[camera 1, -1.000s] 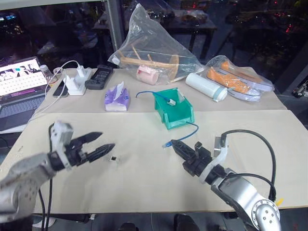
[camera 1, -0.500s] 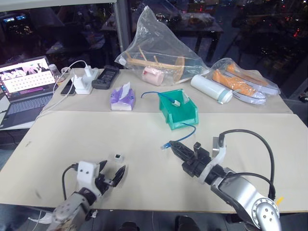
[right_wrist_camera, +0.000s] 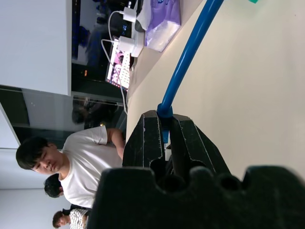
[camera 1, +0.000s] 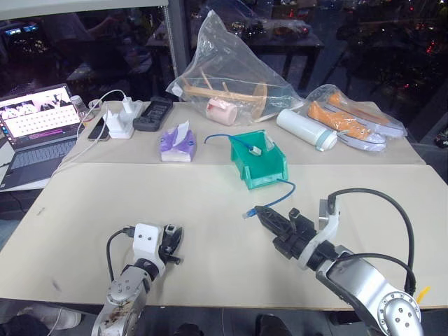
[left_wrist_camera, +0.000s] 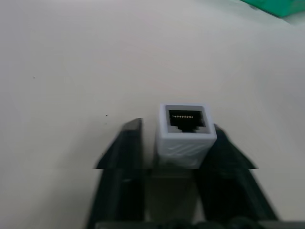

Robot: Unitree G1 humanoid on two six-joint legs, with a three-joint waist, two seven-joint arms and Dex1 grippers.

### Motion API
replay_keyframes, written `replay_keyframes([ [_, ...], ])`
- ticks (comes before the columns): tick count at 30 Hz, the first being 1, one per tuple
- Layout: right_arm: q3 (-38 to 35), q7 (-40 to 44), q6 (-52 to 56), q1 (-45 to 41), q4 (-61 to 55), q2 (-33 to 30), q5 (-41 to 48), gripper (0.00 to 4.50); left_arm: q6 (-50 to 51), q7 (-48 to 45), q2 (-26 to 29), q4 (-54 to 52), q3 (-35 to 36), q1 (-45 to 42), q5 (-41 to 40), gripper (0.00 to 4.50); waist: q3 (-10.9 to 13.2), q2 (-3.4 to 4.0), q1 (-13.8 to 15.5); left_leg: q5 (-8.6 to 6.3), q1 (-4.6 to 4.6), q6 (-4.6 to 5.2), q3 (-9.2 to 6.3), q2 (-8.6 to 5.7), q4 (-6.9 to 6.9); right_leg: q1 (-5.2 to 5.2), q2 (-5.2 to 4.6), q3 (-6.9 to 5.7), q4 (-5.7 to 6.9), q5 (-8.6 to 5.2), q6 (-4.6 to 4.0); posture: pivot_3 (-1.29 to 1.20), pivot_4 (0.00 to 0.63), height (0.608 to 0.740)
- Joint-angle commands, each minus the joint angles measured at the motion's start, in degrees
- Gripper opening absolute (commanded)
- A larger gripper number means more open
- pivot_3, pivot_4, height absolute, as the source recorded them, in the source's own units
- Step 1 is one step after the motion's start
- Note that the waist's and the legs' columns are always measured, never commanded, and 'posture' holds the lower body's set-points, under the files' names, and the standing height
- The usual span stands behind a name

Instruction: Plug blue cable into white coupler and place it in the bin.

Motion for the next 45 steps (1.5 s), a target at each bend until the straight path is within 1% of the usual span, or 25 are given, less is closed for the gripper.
replay_keyframes([
  [1, -1.34, 1.07, -0.52, -0.84, -1.28, -0.24, -2.03, 0.0, 2.28, -7.27, 3.91, 2.86, -6.31, -5.73, 0.32, 0.69, 0.0, 0.0, 0.3, 0.0, 0.0, 0.0, 0.0, 0.0, 0.0, 0.01, 0.0, -0.01, 0.01, 0.0, 0.0, 0.0, 0.15, 0.74],
  [2, -1.39, 1.46, -0.27, -1.02, -0.83, -0.42, -2.81, 0.0, 3.75, -8.32, 4.7, 3.35, -7.62, -7.44, 0.48, 0.69, 0.0, 0.0, 0.53, 0.0, -0.01, 0.0, -0.03, -0.01, 0.02, 0.03, 0.0, -0.04, 0.03, 0.0, 0.0, 0.0, 0.15, 0.74],
  [4, -1.39, 2.11, 0.1, -1.54, -0.12, -0.6, -4.16, 0.0, 7.71, -9.63, 4.68, 3.28, -8.65, -9.98, -1.81, 0.69, -0.01, 0.0, 0.52, 0.01, -0.03, -0.01, -0.03, -0.04, 0.04, 0.05, 0.0, -0.03, 0.0, 0.02, 0.01, 0.0, 0.15, 0.74],
  [6, -1.26, 2.85, 0.45, -2.38, 0.73, -0.68, -5.98, 0.0, 9.75, -13.76, 6.09, 2.01, -11.47, -12.76, -3.16, 0.69, -0.01, -0.01, -0.02, 0.01, -0.02, 0.0, -0.04, -0.05, 0.04, 0.05, 0.0, 0.0, -0.02, 0.02, 0.02, 0.0, 0.15, 0.74],
  [8, -0.21, 4.62, 1.94, -4.32, 1.86, -1.41, -10.26, 0.0, 11.75, -17.99, 9.14, 2.05, -15.4, -17.1, -2.0, 0.69, -0.01, -0.01, -0.18, 0.01, -0.03, 0.0, -0.04, -0.04, 0.01, -0.01, 0.01, 0.0, 0.01, 0.01, 0.02, 0.0, 0.15, 0.74],
  [11, 1.42, 5.73, 3.07, -6.84, 3.66, -0.85, -16.13, 0.0, 15.29, -20.68, 10.39, 3.93, -18.95, -22.42, -1.97, 0.69, -0.01, -0.01, -0.53, 0.01, -0.06, 0.0, -0.05, -0.04, 0.0, -0.07, 0.03, 0.0, 0.01, 0.0, 0.0, 0.0, 0.15, 0.74],
  [16, 3.96, 5.49, 5.99, -8.07, 4.78, -0.22, -23.01, 0.0, 18.46, -21.0, 8.61, 8.58, -22.95, -29.73, -0.27, 0.69, -0.01, -0.01, -0.41, 0.01, -0.09, 0.01, -0.05, -0.04, 0.0, -0.07, 0.04, 0.0, -0.03, 0.0, 0.01, 0.0, 0.15, 0.74],
  [19, 4.48, 4.75, 7.42, -7.38, 4.52, 0.12, -24.52, 0.0, 20.91, -20.23, 6.22, 10.35, -23.42, -32.53, -0.88, 0.69, -0.01, -0.02, -0.16, 0.01, -0.11, 0.01, -0.06, -0.05, 0.03, -0.05, 0.04, -0.01, -0.05, 0.0, 0.02, 0.0, 0.15, 0.74],
  [24, 4.15, 2.51, 9.53, -5.27, 3.29, -0.31, -24.66, 0.0, 27.73, -17.74, 2.27, 9.03, -22.45, -32.97, -2.75, 0.69, 0.0, -0.02, -0.15, 0.0, -0.12, 0.02, -0.07, -0.04, 0.02, -0.06, 0.03, 0.0, -0.07, -0.01, 0.03, 0.0, 0.15, 0.74],
  [29, 3.9, 2.04, 10.35, -4.04, 3.23, -0.02, -26.05, 0.0, 31.27, -17.8, 1.74, 8.15, -21.38, -33.96, -4.25, 0.69, 0.0, -0.02, -0.29, 0.0, -0.08, 0.02, -0.07, -0.04, 0.01, -0.04, 0.04, 0.01, -0.05, -0.02, 0.03, 0.0, 0.15, 0.74],
  [36, 3.48, 3.69, 10.95, -4.52, 4.63, 0.51, -27.9, 0.0, 32.64, -20.24, 3.06, 8.4, -22.52, -34.89, -5.95, 0.69, -0.01, -0.02, -0.32, 0.0, -0.08, 0.02, -0.07, -0.04, 0.02, -0.04, 0.03, 0.0, -0.05, -0.02, 0.04, 0.0, 0.15, 0.74],
  [45, 3.26, 5.07, 13.49, -6.26, 6.93, 1.36, -28.96, 0.0, 29.39, -22.59, 3.39, 11.55, -23.71, -36.99, -5.55, 0.69, -0.01, -0.02, -0.14, 0.0, -0.09, 0.02, -0.07, -0.04, 0.01, -0.05, 0.04, 0.0, -0.07, -0.02, 0.04, 0.0, 0.15, 0.74],
])
